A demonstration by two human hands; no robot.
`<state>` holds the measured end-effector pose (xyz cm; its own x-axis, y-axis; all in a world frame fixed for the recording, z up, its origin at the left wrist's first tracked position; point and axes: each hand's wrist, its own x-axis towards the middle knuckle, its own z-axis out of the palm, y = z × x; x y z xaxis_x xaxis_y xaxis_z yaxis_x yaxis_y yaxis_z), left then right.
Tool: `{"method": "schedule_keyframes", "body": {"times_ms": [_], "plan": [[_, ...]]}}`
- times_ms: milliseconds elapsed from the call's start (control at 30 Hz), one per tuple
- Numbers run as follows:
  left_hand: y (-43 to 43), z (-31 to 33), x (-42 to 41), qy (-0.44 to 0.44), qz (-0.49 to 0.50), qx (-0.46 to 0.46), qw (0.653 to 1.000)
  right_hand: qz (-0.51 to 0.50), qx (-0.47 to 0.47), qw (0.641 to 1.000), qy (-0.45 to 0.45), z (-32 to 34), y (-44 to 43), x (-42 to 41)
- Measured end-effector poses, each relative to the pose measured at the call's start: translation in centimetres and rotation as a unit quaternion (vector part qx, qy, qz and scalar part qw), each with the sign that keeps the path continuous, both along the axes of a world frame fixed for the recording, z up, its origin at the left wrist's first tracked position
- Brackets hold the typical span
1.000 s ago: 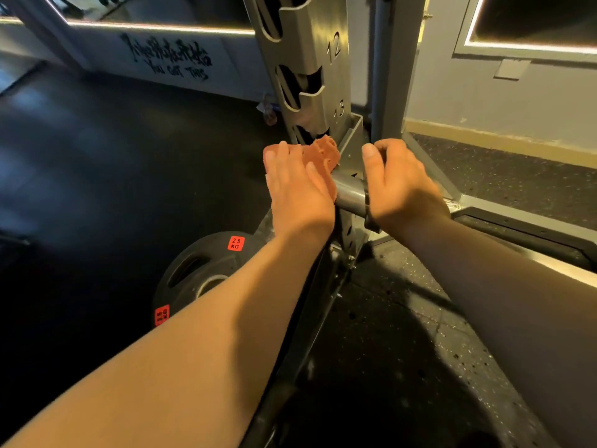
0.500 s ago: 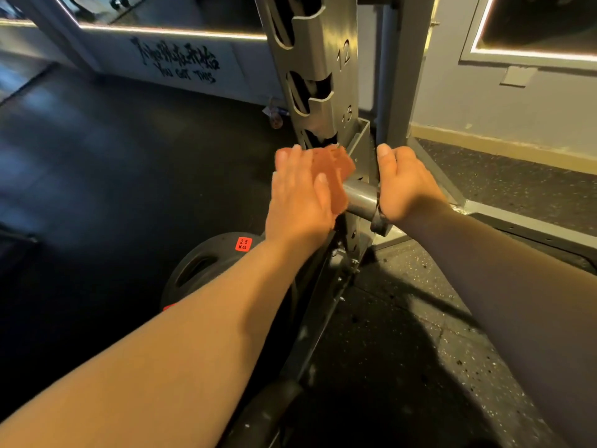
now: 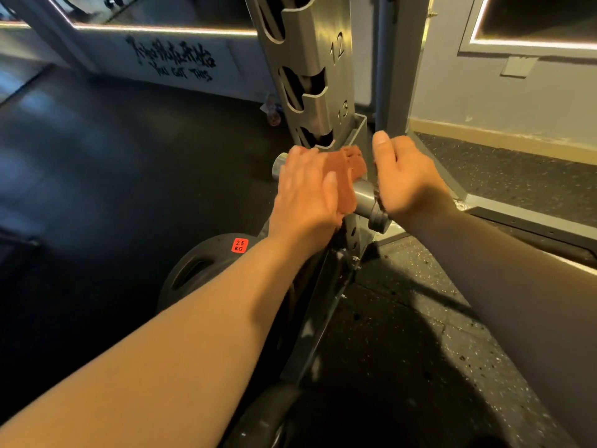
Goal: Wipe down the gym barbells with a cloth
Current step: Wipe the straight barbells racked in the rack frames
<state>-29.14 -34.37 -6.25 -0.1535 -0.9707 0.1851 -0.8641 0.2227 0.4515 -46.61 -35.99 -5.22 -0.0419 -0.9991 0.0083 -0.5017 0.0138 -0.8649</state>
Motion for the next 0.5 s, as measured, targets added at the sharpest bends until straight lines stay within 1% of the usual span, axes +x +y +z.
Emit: {"method": "schedule_keyframes", "body": {"times_ms": [33, 100, 167, 200, 267, 333, 367, 400, 433, 500], "plan": [[-0.4, -0.4, 0.0, 0.012, 0.033, -0.009, 0.999, 0.036, -0.039, 0.998, 0.019, 0.1, 0.6, 0.1], [-1.2, -1.1, -1.3, 0.025, 0.094, -0.017, 0.995, 0.088, -0.087, 0.987, 0.098, -0.1, 1.3, 0.0], [-0.9, -0.8, -3.1, 0.048, 0.160, -0.002, 0.986, 0.072, -0.071, 0.988, 0.113, -0.2, 0.7, 0.0], [-0.4, -0.8, -3.8, 0.047, 0.163, -0.006, 0.985, 0.059, -0.042, 0.993, 0.098, -0.1, 0.3, 0.0], [1.3, -0.6, -4.5, 0.023, 0.086, -0.034, 0.995, 0.053, 0.005, 0.997, 0.059, 0.0, -0.3, 0.0], [2.6, -0.4, -4.0, -0.031, -0.018, -0.064, 0.997, 0.034, 0.023, 0.999, 0.031, -0.4, -1.0, -0.1], [2.4, 0.0, -3.3, -0.045, -0.049, -0.060, 0.996, 0.021, 0.025, 0.999, 0.020, -0.7, -1.3, -0.1], [2.0, 0.3, -2.7, -0.051, -0.058, -0.050, 0.996, 0.007, 0.026, 1.000, 0.011, -0.8, -1.5, -0.2], [1.6, 0.6, -2.0, -0.044, -0.042, -0.041, 0.997, -0.004, 0.023, 1.000, 0.005, -1.0, -1.8, -0.4], [0.3, 1.1, -0.8, 0.012, 0.040, -0.026, 0.999, -0.016, 0.025, 1.000, 0.004, -0.9, -2.2, -0.8]]}}
